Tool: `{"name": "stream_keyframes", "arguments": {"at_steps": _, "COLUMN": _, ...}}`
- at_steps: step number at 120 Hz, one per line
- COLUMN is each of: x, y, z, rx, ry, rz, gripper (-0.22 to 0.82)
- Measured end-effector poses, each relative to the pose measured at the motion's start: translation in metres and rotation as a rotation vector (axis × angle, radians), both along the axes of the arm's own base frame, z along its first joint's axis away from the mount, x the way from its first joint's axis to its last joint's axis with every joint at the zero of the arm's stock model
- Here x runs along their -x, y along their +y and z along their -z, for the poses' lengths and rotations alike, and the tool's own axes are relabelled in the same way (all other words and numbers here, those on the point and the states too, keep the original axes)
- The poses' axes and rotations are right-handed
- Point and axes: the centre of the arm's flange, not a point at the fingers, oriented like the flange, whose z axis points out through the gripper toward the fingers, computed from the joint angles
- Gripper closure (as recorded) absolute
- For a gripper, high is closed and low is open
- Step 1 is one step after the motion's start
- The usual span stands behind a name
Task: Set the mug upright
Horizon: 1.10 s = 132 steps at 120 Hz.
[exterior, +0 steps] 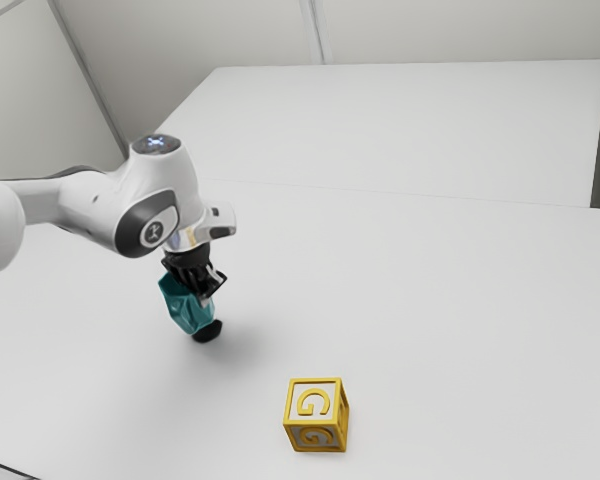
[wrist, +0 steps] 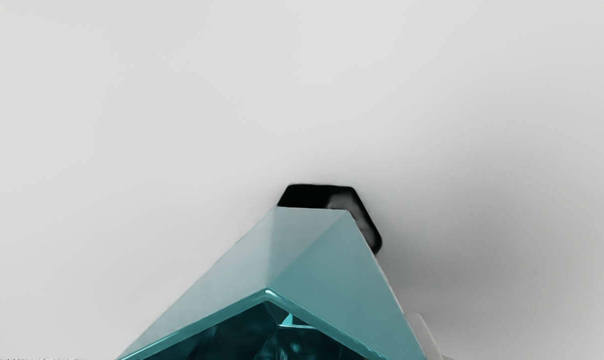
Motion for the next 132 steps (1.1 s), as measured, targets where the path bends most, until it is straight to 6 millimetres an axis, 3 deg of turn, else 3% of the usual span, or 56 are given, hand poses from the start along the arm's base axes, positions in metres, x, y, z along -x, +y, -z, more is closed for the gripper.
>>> {"name": "stream_keyframes", "arguments": {"at_steps": 69, "x": -0.003, "y": -0.002, "z": 0.035, "rx": -0.011, "ry": 0.051, "rz": -0.073, "gripper": 0.78}}
{"name": "stream_keyframes", "arguments": {"at_steps": 91, "x": -0.003, "y": -0.003, "z": 0.038, "rx": -0.006, "ry": 0.054, "rz": -0.089, "gripper": 0.76}}
{"name": "stream_keyframes", "arguments": {"at_steps": 105, "x": -0.003, "y": -0.003, "z": 0.037, "rx": 0.002, "ry": 0.052, "rz": -0.098, "gripper": 0.66}}
{"name": "stream_keyframes", "arguments": {"at_steps": 132, "x": -0.003, "y": -0.004, "z": 0.029, "rx": 0.03, "ry": 0.04, "rz": -0.124, "gripper": 0.26}}
